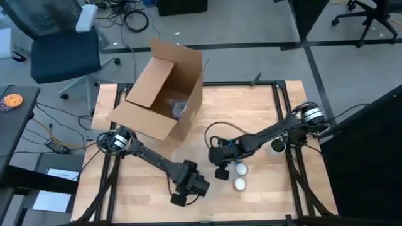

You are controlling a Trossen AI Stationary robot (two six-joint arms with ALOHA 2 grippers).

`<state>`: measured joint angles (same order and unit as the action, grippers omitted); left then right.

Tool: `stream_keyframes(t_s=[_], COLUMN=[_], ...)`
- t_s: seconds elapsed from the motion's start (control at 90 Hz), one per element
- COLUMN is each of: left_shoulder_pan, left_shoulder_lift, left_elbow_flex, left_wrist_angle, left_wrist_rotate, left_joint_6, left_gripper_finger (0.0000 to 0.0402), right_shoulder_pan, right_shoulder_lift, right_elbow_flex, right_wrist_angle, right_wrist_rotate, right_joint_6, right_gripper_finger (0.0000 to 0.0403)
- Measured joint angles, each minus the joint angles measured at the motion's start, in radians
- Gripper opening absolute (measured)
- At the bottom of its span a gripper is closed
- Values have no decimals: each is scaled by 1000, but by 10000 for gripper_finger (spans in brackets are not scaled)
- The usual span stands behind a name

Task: Wrap mug
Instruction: Wrap the mug with the bubble wrap

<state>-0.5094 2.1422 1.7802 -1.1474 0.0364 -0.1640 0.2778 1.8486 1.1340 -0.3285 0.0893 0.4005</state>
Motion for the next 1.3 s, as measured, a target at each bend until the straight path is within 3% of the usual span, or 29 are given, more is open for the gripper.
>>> stream_keyframes(t_s=[0.144, 0.333, 0.567, 0.833, 0.978, 1.3], left_shoulder_pan=[-40, -95, -139, -161, -164, -196], left_shoulder_lift=[0, 0, 0, -3, -4, -2], left_elbow_flex=[-1, -4, -4, -4, -4, -4], left_wrist_angle=[-15, -57, -51, -47, -45, -72], left_wrist_rotate=[-2, 2, 9, 134, 126, 37], left_joint_6=[-1, -15, -27, -31, -30, -20], left_gripper_finger=[57, 58, 59, 59, 60, 61], right_shoulder_pan=[-9, -8, 5, 29, 36, -24], right_shoulder_lift=[146, 234, 230, 228, 227, 227], right_elbow_flex=[128, 278, 337, 454, 476, 465], right_wrist_angle=[-38, -272, -366, -499, -551, -530], right_wrist_rotate=[-40, -49, -45, 33, 158, 151], right_joint_6=[-27, -61, -76, -128, -134, -101], right_gripper_finger=[0, 0, 0, 0, 0, 24])
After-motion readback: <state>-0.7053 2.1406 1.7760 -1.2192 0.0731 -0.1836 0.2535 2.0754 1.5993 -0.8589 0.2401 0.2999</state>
